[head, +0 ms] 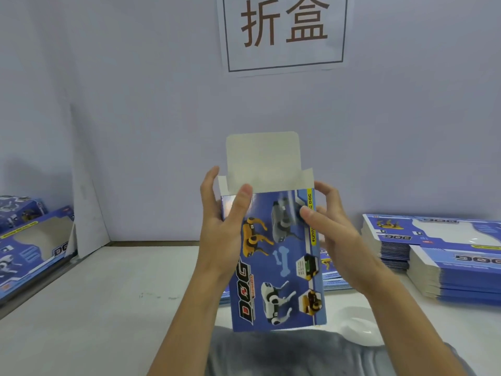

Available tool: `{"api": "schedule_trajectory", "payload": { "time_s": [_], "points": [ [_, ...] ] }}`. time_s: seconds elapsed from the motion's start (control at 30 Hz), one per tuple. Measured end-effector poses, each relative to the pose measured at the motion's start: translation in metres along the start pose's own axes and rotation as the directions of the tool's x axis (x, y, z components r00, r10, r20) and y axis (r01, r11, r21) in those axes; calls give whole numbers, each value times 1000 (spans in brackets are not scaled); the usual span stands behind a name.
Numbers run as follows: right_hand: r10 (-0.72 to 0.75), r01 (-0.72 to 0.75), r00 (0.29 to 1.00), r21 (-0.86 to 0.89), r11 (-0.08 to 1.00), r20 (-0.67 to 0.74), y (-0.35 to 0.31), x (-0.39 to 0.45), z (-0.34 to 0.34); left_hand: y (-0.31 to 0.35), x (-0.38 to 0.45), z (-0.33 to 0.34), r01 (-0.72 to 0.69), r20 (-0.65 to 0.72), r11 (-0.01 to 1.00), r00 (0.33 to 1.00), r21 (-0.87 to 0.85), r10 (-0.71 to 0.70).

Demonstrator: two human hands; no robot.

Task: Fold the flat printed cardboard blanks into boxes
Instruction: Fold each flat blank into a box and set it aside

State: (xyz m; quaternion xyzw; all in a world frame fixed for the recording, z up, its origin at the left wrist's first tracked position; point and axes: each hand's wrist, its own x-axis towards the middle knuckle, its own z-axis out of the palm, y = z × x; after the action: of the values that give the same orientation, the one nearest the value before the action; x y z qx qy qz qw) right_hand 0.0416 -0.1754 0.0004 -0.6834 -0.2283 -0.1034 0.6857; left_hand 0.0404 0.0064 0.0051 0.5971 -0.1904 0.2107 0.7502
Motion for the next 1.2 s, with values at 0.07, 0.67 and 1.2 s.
{"api": "schedule_trajectory", "payload": {
  "time_s": [0.07,0.67,1.2],
  "points": [
    [-23,24,998,4,1000,-61,0,0,3,0,-2,1,-18,28,999,999,48,16],
    [-158,163,979,29,986,-131,-1,0,17,0,-4,18,-89,-191,973,973,213,131],
    [-46,43,965,-19,999,-260,-10,4,19,-1,-6,17,-43,-46,991,998,129,49]
  ]
}}
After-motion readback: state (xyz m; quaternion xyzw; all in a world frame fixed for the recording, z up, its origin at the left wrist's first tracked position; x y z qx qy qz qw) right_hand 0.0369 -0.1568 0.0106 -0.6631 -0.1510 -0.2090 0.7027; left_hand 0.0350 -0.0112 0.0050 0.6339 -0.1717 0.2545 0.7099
